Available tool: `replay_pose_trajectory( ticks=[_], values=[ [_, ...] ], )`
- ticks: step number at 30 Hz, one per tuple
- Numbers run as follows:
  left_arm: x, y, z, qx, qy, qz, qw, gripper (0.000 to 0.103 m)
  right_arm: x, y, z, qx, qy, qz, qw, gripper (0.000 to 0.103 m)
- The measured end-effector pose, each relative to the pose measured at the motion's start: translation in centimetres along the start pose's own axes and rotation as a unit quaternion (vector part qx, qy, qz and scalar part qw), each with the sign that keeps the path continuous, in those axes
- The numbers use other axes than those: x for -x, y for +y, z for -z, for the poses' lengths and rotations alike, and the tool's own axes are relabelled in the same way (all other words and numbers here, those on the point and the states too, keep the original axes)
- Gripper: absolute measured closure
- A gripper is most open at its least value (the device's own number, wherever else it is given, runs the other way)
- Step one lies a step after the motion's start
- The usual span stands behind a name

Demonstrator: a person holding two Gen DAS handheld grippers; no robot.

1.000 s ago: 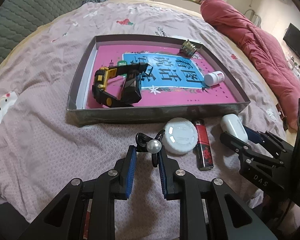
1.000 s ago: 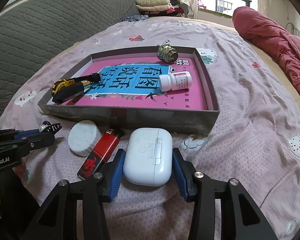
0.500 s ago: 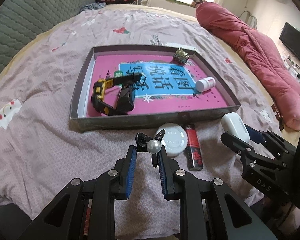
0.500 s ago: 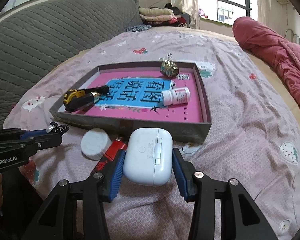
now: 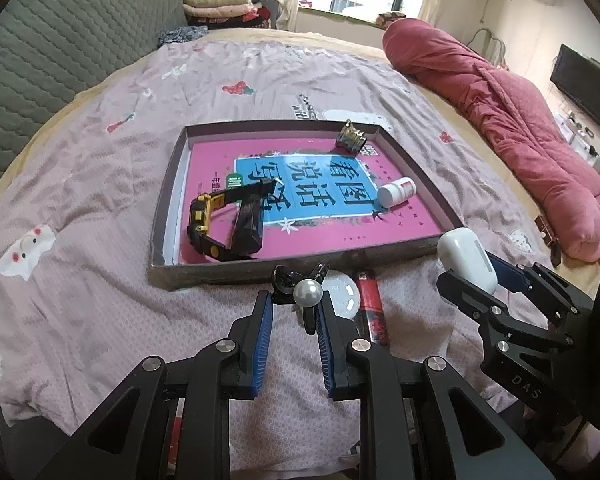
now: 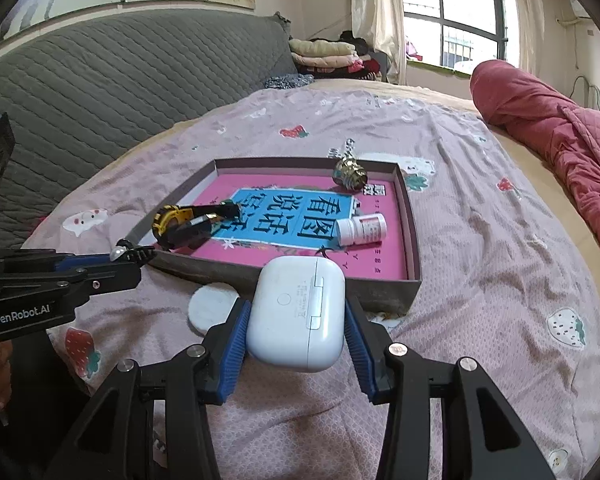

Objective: Organize rigid objects
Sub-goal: 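Lift the pearl clip with the left gripper while the right gripper lifts the AirPods case, then carry the pearl clip over the gray box while the right gripper carries the AirPods case there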

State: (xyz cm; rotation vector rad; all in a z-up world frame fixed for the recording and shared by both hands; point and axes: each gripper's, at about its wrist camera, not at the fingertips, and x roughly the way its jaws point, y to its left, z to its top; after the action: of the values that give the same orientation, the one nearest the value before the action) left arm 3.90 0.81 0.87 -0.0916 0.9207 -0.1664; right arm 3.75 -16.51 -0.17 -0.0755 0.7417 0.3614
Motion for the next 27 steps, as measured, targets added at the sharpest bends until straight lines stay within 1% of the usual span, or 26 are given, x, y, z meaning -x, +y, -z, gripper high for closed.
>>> replay_pose_trajectory(
  ticks=[11, 21, 27],
  values=[
    [0.9, -0.3, -0.8, -0.004, -0.019, -0.005, 0.9998, 0.081, 1.3, 0.0, -0.7, -0.002, -0.031, -0.008, 0.999, 0.056],
    [1.4, -0.6, -3.2, -0.004, -0.046, -0.008, 0.9989, 0.081, 2.4, -0.2, -1.9, 0.007, -0.068, 0.008, 0.998, 0.056],
    [1.2, -0.6, -4.3, 0.000, -0.052, -0.008, 0.9986, 0.081, 2.5, -0.5, -2.6, 0.004, -0.084, 0.013, 0.996, 0.056]
  ],
)
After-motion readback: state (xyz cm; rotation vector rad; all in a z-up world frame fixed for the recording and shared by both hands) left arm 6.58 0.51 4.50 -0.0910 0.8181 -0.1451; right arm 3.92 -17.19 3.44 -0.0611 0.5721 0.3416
